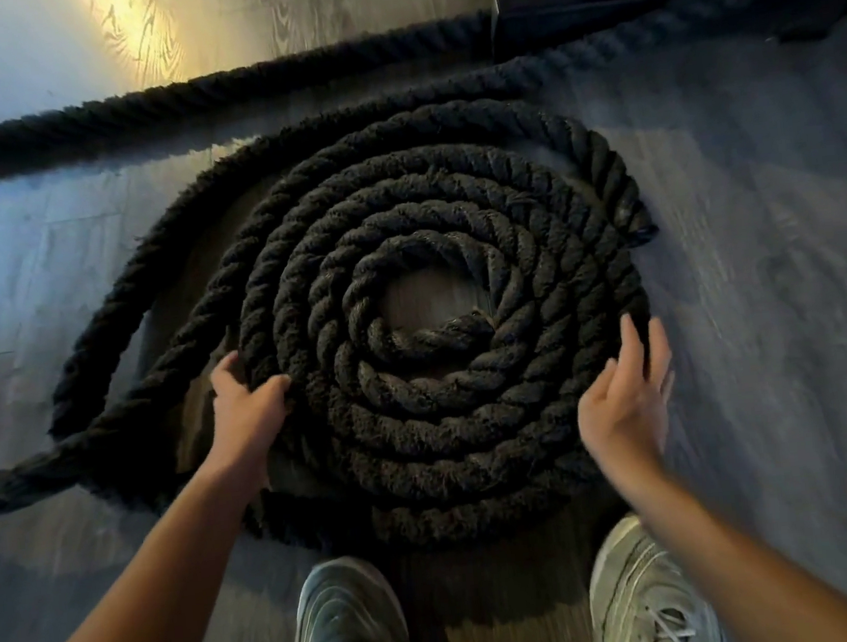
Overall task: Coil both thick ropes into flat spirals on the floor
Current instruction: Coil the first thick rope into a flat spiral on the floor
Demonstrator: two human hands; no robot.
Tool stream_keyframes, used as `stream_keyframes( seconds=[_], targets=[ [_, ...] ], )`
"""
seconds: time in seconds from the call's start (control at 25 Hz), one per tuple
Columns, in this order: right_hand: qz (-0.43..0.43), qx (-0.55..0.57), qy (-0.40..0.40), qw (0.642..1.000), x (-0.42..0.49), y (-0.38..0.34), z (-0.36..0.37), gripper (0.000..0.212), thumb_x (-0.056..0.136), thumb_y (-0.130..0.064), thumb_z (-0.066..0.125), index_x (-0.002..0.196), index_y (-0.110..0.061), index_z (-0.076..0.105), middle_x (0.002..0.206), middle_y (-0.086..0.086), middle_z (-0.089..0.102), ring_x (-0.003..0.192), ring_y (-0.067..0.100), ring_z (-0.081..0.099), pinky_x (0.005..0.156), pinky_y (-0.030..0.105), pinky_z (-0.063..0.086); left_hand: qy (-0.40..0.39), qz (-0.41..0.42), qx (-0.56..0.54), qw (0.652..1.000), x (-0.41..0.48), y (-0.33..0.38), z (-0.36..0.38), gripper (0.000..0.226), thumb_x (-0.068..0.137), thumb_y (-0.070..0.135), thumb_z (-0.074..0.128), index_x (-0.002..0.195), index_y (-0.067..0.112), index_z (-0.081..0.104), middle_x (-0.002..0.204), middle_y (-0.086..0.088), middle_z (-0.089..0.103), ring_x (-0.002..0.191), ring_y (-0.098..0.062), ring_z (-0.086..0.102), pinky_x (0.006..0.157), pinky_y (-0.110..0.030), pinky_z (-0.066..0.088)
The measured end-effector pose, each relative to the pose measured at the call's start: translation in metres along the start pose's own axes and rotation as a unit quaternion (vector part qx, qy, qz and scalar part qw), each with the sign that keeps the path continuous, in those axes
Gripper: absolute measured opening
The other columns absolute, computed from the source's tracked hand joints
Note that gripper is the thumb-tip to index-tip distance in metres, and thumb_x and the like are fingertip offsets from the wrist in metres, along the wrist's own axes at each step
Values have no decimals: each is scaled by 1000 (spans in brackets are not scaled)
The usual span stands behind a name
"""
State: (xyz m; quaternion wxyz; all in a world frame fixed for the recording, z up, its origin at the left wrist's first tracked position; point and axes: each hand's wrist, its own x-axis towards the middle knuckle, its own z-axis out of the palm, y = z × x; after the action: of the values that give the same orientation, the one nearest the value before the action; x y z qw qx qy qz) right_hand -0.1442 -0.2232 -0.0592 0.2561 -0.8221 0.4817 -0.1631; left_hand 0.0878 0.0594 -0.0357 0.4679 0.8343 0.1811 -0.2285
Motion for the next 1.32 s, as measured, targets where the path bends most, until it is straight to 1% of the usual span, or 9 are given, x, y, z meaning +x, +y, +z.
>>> stream_keyframes(
  seconds=[0.16,0.24,0.4,0.56,0.76,0.88,1.0,1.2,1.32],
  targets=[
    [34,43,-32,998,-30,4,5,57,102,-13,37,156,-9,18,162,21,9,146,42,15,114,46,25,14,81,53,995,16,22,7,64,98,28,60,155,28,32,146,-3,49,130,-19,50,111,-35,40],
    [10,51,-55,997,-21,7,3,60,101,-7,37,157,-9,15,162,20,3,147,40,16,113,37,25,17,95,104,990,20,25,7,61,99,29,58,155,32,32,150,-5,49,133,-23,50,112,-40,41],
    [-36,34,-81,995,15,13,-4,62,99,-5,37,157,-10,13,161,18,2,139,36,37,107,36,38,-16,57,124,990,12,22,2,70,98,32,59,156,41,22,154,-7,46,132,-28,51,110,-47,45],
    [-53,-18,-116,992,67,17,-9,58,101,-9,36,157,-14,18,163,14,5,145,32,26,113,37,31,-38,42,125,991,-17,5,6,78,97,33,60,157,44,10,157,-11,40,133,-29,49,111,-43,42],
    [8,25,-150,988,110,14,-20,52,103,-12,37,153,-25,32,163,0,13,148,21,19,115,31,20,-47,-13,121,991,-38,-22,14,91,76,51,62,142,67,2,136,-19,57,109,-44,64,93,-59,55],
    [45,45,-103,993,86,11,-17,52,103,-17,34,153,-30,29,162,2,17,144,24,28,111,36,29,-54,-52,79,994,-36,-9,19,86,85,42,57,152,50,3,128,-18,58,107,-43,61,99,-56,51],
    [64,30,-24,997,23,9,-8,54,104,-23,30,156,-20,18,162,10,16,143,33,30,110,47,36,-27,-88,53,994,-23,5,24,76,97,53,49,154,41,1,138,-18,50,113,-41,56,104,-57,47],
    [73,43,-11,996,-15,12,-5,56,104,-24,31,156,-16,15,163,11,11,145,37,27,112,49,34,-10,-26,147,989,-36,-2,30,69,106,42,38,160,36,-6,158,-30,26,116,-39,49,94,-45,42],
    [49,4,-27,998,2,12,-7,57,103,-19,34,156,-14,17,163,10,10,145,34,27,112,45,34,-8,5,188,982,-40,-5,29,72,107,39,40,161,30,-6,154,-31,33,118,-41,51,91,-43,41]
  ],
)
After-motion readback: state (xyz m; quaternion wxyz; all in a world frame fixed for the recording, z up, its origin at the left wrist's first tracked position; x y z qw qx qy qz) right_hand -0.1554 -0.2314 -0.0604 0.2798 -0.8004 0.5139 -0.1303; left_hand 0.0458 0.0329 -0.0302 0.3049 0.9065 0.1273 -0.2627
